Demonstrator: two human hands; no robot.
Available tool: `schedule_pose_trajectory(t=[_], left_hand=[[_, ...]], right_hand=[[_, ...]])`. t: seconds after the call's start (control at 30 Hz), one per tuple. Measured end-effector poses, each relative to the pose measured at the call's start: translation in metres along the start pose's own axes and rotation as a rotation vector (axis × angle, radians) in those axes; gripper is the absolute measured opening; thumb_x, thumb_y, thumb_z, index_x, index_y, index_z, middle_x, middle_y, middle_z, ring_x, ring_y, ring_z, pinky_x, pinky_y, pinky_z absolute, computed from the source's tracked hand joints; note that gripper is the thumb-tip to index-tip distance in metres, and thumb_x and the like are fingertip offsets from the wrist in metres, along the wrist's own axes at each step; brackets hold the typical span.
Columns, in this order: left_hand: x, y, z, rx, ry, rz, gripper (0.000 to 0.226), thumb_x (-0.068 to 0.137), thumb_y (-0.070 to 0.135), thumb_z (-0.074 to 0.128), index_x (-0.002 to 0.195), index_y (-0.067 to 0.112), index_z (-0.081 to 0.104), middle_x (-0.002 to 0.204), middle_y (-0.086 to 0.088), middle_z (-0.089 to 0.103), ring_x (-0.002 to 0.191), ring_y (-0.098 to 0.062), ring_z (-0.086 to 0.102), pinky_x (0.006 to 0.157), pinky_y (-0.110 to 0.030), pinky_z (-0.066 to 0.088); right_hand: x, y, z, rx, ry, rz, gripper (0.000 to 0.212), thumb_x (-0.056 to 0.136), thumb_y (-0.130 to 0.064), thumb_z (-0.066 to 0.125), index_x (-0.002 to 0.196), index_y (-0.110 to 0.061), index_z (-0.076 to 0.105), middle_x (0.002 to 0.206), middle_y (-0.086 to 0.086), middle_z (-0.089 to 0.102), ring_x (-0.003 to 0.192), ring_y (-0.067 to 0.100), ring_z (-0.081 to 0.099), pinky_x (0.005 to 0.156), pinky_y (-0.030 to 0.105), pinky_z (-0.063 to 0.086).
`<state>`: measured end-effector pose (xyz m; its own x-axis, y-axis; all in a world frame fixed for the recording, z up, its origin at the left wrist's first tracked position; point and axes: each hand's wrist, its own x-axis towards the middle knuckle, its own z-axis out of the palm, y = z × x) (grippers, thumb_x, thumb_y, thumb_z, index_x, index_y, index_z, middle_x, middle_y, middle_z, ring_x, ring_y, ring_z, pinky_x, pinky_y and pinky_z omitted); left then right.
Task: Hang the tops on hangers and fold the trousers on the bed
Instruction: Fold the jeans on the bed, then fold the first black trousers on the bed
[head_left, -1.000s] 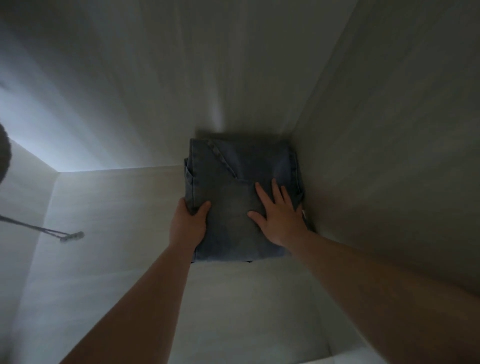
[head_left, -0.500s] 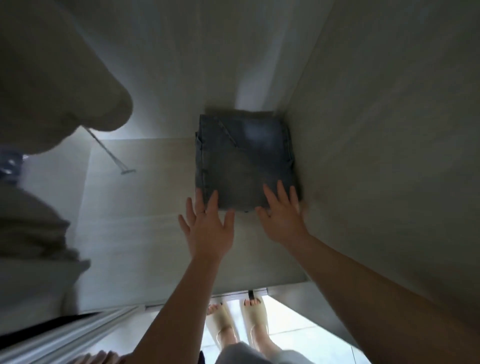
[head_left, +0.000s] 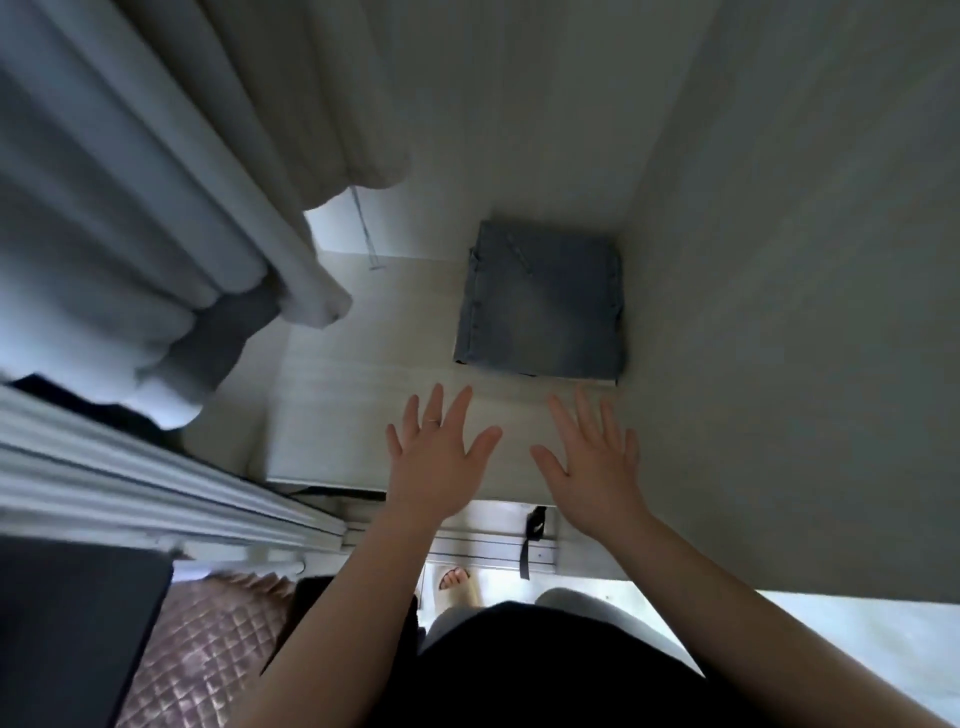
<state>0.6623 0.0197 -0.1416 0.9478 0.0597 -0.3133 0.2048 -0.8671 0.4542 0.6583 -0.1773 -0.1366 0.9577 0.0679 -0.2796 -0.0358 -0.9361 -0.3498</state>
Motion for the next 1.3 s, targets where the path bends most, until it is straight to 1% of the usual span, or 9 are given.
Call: schedule_pose_trajectory(t=[0.3, 0.53, 0.7, 0.77, 0.83, 0.97, 1.07, 1.17, 1.3], left_hand=[[-0.138, 0.006, 0.006, -0.085, 0.294, -0.199, 0.064, 0.099, 0.063, 0.04, 0.157, 0.036, 0.027, 0.168, 0.002, 0.019, 0.156, -0.023, 0.005, 0.125, -0.05, 0.007], [-0.263, 0.022, 0.029, -0.009, 0.592, -0.324, 0.05, 0.099, 0.046, 0.054, 0.146, 0.028, 0.051, 0.16, 0.0, 0.038, 0.154, -0.024, 0.016, 0.126, -0.043, 0.001], [-0.35, 0.012, 0.044, 0.086, 0.676, -0.58, 0.051, 0.094, 0.039, 0.063, 0.143, 0.029, 0.053, 0.159, 0.0, 0.04, 0.152, -0.028, 0.023, 0.126, -0.051, 0.007], [-0.382, 0.005, 0.049, 0.126, 0.699, -0.69, 0.054, 0.092, 0.037, 0.067, 0.142, 0.028, 0.053, 0.158, 0.002, 0.042, 0.149, -0.028, 0.029, 0.124, -0.051, 0.014], [-0.41, -0.002, 0.053, 0.146, 0.748, -0.786, 0.057, 0.089, 0.034, 0.071, 0.143, 0.028, 0.052, 0.155, 0.003, 0.045, 0.144, -0.026, 0.036, 0.122, -0.05, 0.02], [-0.457, -0.014, 0.065, 0.13, 0.843, -0.954, 0.057, 0.09, 0.029, 0.069, 0.144, 0.03, 0.049, 0.15, 0.008, 0.048, 0.14, -0.023, 0.04, 0.117, -0.047, 0.027], [-0.489, -0.027, 0.076, 0.049, 0.914, -1.068, 0.052, 0.094, 0.027, 0.065, 0.143, 0.032, 0.048, 0.146, 0.008, 0.052, 0.134, -0.023, 0.045, 0.113, -0.044, 0.03], [-0.515, -0.04, 0.086, -0.018, 1.033, -1.094, 0.033, 0.096, 0.024, 0.065, 0.129, 0.029, 0.063, 0.132, 0.006, 0.064, 0.127, -0.023, 0.052, 0.108, -0.041, 0.033], [-0.525, -0.048, 0.089, -0.024, 1.112, -1.041, 0.016, 0.094, 0.023, 0.069, 0.109, 0.027, 0.075, 0.115, 0.01, 0.07, 0.118, -0.02, 0.057, 0.1, -0.04, 0.035]], right_hand=[[-0.068, 0.0, -0.02, 0.103, -0.11, -0.362, 0.063, 0.103, -0.051, 0.037, 0.157, -0.043, 0.007, 0.168, -0.011, -0.008, 0.154, 0.018, -0.009, 0.123, 0.05, 0.002], [-0.132, -0.003, -0.01, 0.236, -0.27, -0.592, 0.064, 0.102, -0.048, 0.042, 0.159, -0.037, 0.014, 0.168, -0.011, 0.003, 0.155, 0.015, -0.001, 0.123, 0.042, 0.008], [-0.178, -0.025, 0.01, 0.366, -0.37, -0.775, 0.063, 0.101, -0.033, 0.054, 0.157, -0.023, 0.028, 0.163, -0.003, 0.027, 0.152, 0.015, 0.019, 0.121, 0.047, 0.023], [-0.196, -0.035, 0.017, 0.418, -0.413, -0.858, 0.063, 0.1, -0.028, 0.058, 0.156, -0.022, 0.031, 0.161, -0.003, 0.032, 0.149, 0.006, 0.02, 0.121, 0.048, 0.025], [-0.213, -0.045, 0.023, 0.441, -0.434, -0.969, 0.063, 0.098, -0.027, 0.061, 0.155, -0.023, 0.033, 0.159, -0.002, 0.036, 0.149, 0.01, 0.022, 0.12, 0.05, 0.027], [-0.243, -0.073, 0.03, 0.346, -0.405, -1.214, 0.063, 0.095, -0.028, 0.065, 0.153, -0.026, 0.04, 0.158, -0.002, 0.038, 0.152, 0.024, 0.023, 0.119, 0.054, 0.024], [-0.264, -0.097, 0.037, 0.177, -0.332, -1.368, 0.062, 0.095, -0.033, 0.064, 0.152, -0.031, 0.04, 0.16, -0.006, 0.033, 0.153, 0.022, 0.017, 0.123, 0.054, 0.01], [-0.281, -0.121, 0.051, 0.017, -0.317, -1.465, 0.059, 0.097, -0.042, 0.057, 0.152, -0.036, 0.037, 0.163, -0.011, 0.026, 0.154, 0.017, 0.01, 0.123, 0.053, -0.003], [-0.305, -0.147, 0.071, -0.033, -0.26, -1.513, 0.053, 0.094, -0.046, 0.06, 0.145, -0.035, 0.049, 0.15, -0.015, 0.046, 0.146, 0.017, 0.031, 0.122, 0.054, 0.009]])
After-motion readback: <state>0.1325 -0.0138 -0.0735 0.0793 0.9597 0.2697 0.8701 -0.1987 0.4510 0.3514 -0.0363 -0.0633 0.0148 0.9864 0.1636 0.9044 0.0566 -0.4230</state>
